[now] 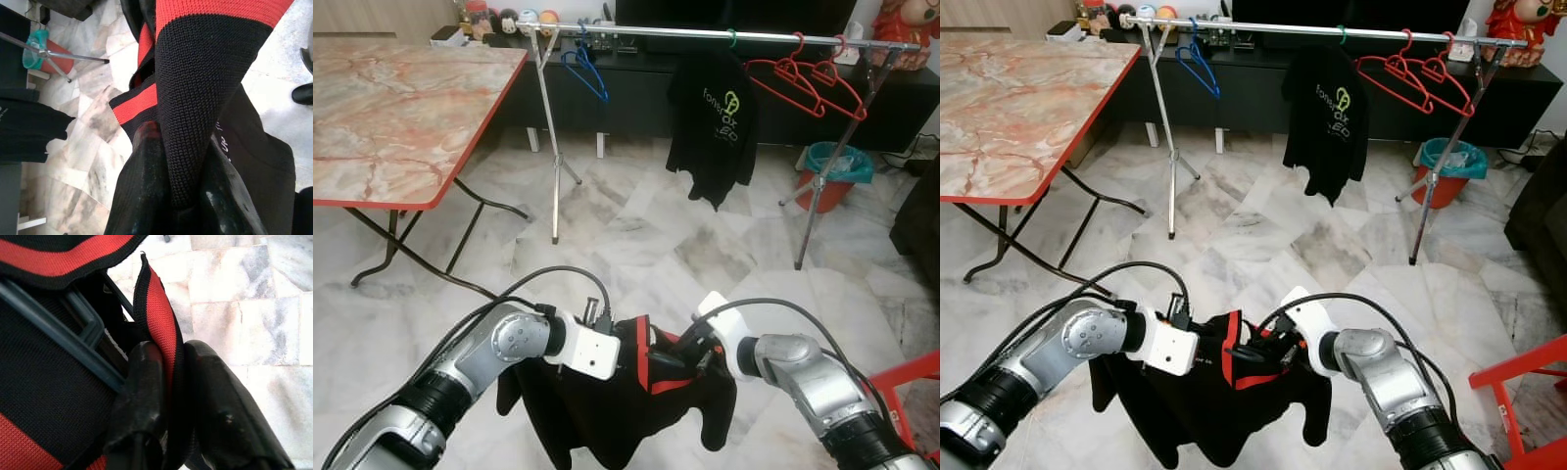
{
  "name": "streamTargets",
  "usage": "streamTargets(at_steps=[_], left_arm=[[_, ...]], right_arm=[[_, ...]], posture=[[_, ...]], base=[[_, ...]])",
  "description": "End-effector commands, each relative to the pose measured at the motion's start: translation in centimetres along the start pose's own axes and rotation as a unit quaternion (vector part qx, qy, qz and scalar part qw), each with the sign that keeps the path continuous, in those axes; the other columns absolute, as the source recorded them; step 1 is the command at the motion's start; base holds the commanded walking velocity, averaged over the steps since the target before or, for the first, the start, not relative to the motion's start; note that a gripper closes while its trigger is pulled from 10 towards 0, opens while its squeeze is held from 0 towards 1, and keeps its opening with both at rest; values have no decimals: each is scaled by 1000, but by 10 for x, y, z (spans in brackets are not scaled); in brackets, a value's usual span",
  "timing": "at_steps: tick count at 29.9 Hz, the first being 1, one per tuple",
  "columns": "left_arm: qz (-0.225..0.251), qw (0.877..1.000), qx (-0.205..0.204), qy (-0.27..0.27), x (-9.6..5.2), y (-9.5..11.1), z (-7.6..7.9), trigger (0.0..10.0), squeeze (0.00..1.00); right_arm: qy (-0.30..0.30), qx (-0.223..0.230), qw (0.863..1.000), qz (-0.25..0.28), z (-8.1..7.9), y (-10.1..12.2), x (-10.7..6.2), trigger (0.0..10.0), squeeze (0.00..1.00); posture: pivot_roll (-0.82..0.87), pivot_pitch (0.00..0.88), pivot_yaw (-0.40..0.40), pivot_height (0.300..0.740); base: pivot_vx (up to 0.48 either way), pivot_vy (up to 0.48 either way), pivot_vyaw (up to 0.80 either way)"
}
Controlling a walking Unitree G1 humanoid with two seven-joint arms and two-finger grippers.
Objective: Hang hanger
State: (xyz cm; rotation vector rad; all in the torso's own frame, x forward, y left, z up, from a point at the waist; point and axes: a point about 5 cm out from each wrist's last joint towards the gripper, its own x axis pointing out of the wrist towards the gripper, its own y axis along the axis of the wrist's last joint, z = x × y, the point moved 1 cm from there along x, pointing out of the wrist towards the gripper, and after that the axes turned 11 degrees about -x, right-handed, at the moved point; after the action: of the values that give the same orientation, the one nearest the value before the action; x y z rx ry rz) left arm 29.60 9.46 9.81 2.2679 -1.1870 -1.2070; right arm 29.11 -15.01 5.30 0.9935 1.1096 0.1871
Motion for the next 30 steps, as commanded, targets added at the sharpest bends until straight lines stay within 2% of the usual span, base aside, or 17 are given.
streamTargets(at_steps=[1, 8, 13, 20, 24, 25, 30], left_arm=[[14, 999, 14, 36, -4, 6, -14, 10000, 0], [31, 998, 12, 50, -10, 10, -18, 10000, 0], [24, 999, 20, 43, -16, 6, -17, 10000, 0], [7, 999, 23, 42, -29, -3, -17, 10000, 0], [-2, 997, -10, 75, -42, -13, -25, 10000, 0], [2, 995, -35, 98, -48, -16, -30, 10000, 0], [3, 987, -76, 141, -62, -25, -38, 10000, 0]], right_arm=[[-3, 6, 1000, -9, 0, -6, -1, 0, 0], [-21, -3, 999, -29, 0, -17, -1, 0, 0], [-24, -11, 999, -42, -3, -25, -2, 0, 0], [-46, -45, 995, -73, 3, -37, -9, 0, 0], [-56, -61, 993, -86, 7, -43, -16, 0, 0], [-61, -65, 992, -90, 8, -45, -18, 0, 0], [-67, -73, 990, -99, 6, -51, -23, 0, 0]], posture=[[3, 64, -41, 740], [4, 66, -40, 740], [4, 65, -38, 740], [4, 68, -37, 740], [3, 70, -36, 740], [3, 70, -36, 740], [2, 71, -36, 740]], base=[[0, 0, 0], [0, 0, 0], [0, 0, 0], [0, 0, 0], [0, 0, 0], [0, 0, 0], [0, 0, 0]])
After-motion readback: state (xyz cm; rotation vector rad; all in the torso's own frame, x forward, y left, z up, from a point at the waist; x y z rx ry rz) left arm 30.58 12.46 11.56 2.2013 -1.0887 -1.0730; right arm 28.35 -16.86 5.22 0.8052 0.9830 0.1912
